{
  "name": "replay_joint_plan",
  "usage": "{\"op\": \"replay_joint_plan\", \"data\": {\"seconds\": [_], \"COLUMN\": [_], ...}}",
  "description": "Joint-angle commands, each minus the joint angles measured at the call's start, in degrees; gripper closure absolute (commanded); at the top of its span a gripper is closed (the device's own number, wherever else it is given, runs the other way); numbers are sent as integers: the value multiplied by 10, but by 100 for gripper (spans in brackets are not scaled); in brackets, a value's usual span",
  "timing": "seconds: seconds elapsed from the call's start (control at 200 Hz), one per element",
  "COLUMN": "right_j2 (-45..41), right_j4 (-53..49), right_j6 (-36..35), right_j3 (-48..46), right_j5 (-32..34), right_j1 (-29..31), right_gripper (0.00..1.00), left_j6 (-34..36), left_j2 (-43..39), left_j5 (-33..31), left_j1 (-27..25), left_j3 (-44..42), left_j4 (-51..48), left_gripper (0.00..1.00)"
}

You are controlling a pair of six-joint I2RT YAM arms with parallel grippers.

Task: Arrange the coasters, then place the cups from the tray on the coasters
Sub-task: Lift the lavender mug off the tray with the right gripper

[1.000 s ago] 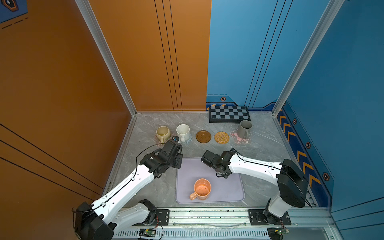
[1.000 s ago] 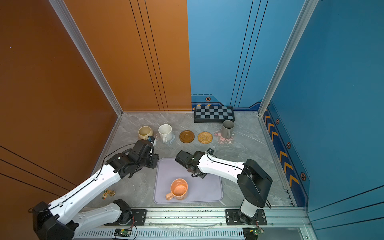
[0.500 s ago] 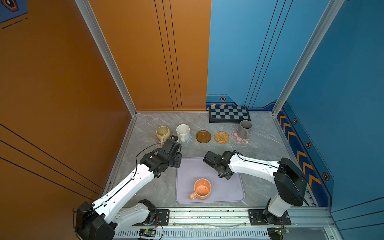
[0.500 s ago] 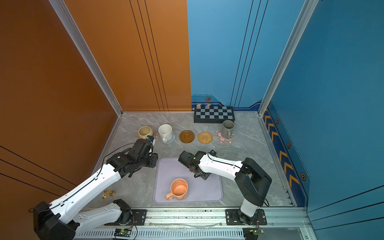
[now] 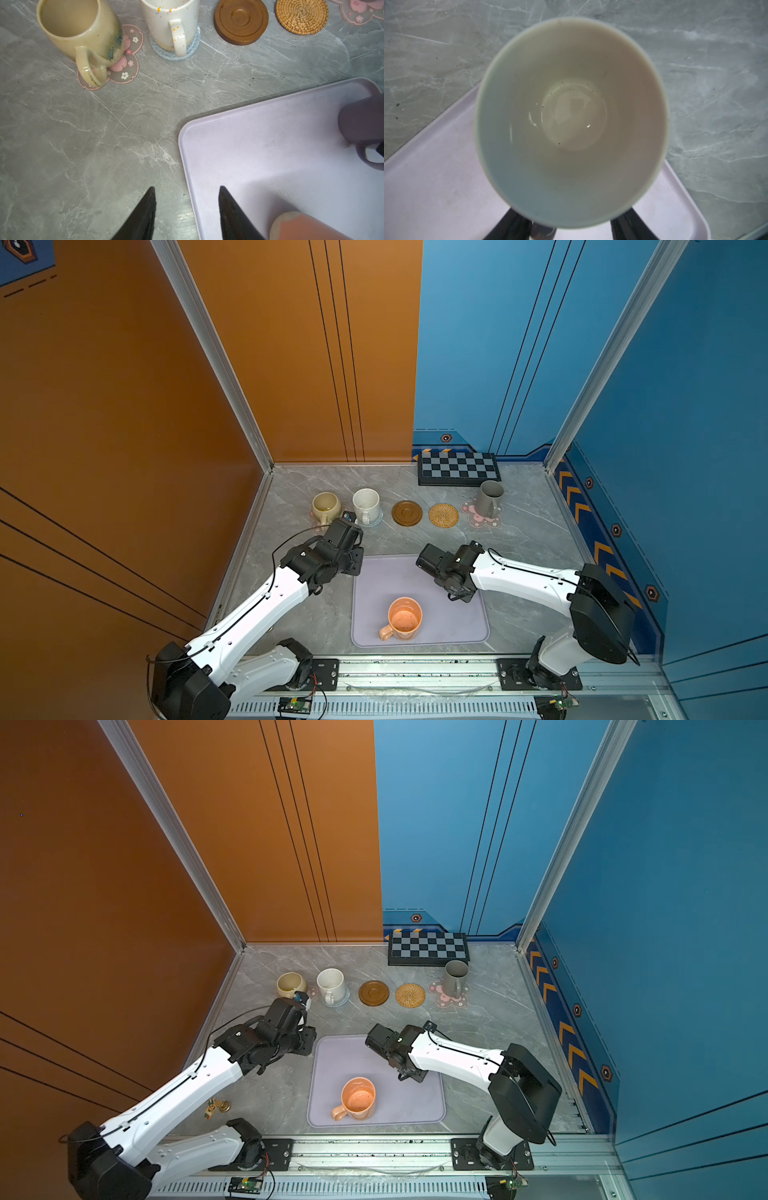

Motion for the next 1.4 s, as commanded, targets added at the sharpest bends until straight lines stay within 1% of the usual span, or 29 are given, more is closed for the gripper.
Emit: {"op": "replay_joint_plan", "data": {"seconds": [0.0, 0.22, 0.541, 0.776, 1.126, 1.396], "right_j2": [-20, -62, -94, -124, -199, -214], "right_j4": [-26, -26, -27, -27, -27, -27], "right_j6": [-60, -118, -217, -246, -291, -322], "right_j3": [-19, -44, -69, -91, -120, -122], "right_j5": [-19, -16, -47, -57, -72, -95], "right_j1": [-4, -11, -31, -45, -85, -97], "right_gripper": [42, 42, 41, 41, 40, 40], "left_j6": [-4, -17, -37, -43, -47, -50], "left_j2": [1, -19, -9, 5, 38, 46], "left_j5": [13, 22, 28, 25, 11, 8], "left_j1": [7, 8, 5, -2, -24, -32], "left_j3": [-5, -1, 0, 8, 22, 27], "left_j4": [-10, -11, -11, -10, -10, -11], "left_gripper": [50, 51, 51, 52, 52, 52]}}
